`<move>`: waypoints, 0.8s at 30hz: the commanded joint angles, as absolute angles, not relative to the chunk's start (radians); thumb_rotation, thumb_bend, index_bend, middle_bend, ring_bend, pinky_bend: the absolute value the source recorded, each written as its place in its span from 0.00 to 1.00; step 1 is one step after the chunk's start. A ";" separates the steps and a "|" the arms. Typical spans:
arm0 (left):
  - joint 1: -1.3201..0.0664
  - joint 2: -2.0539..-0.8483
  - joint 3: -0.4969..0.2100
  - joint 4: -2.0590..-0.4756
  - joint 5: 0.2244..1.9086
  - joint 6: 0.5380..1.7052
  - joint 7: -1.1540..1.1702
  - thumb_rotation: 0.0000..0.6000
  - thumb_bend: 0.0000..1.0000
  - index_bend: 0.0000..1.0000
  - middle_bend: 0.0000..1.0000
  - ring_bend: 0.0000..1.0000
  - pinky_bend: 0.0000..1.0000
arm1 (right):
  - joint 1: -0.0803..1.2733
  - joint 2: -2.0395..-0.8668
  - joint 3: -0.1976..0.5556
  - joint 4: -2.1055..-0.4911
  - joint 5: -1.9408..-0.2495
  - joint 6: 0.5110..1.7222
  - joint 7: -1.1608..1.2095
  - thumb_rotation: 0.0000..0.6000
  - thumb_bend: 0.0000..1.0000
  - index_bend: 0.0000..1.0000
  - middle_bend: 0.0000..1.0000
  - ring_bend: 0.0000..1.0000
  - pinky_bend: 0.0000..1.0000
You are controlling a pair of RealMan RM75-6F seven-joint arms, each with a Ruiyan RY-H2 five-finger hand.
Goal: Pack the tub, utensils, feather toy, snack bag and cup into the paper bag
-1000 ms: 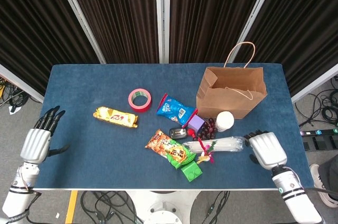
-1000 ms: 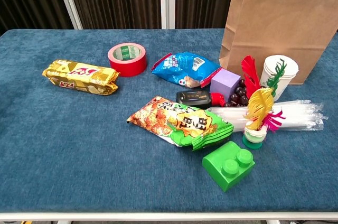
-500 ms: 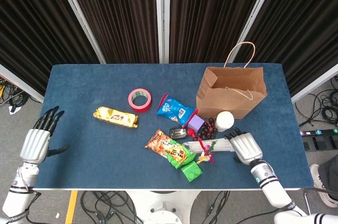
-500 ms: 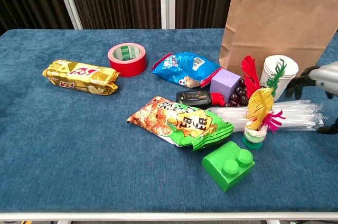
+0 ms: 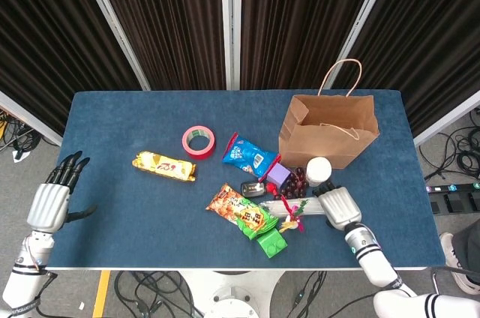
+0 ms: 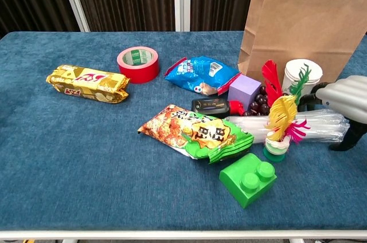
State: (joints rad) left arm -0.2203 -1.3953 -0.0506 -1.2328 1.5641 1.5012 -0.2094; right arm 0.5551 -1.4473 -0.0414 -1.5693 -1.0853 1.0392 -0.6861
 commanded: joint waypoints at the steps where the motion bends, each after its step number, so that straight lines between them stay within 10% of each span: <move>1: -0.220 -1.396 -0.050 -1.231 1.564 1.501 -0.211 1.00 0.08 0.11 0.09 0.03 0.20 | 0.547 -1.465 -0.045 -1.554 -1.099 1.053 -0.690 1.00 0.06 0.32 0.36 0.18 0.43; 10: -0.219 -1.396 -0.050 -1.231 1.566 1.506 -0.215 1.00 0.09 0.11 0.09 0.03 0.20 | 0.506 -1.469 -0.044 -1.541 -1.171 1.154 -0.702 1.00 0.11 0.58 0.52 0.38 0.47; 24: -0.223 -1.397 -0.050 -1.242 1.572 1.503 -0.216 1.00 0.08 0.11 0.09 0.04 0.20 | 0.413 -1.182 -0.001 -1.860 -1.326 1.435 -0.776 1.00 0.11 0.59 0.53 0.38 0.47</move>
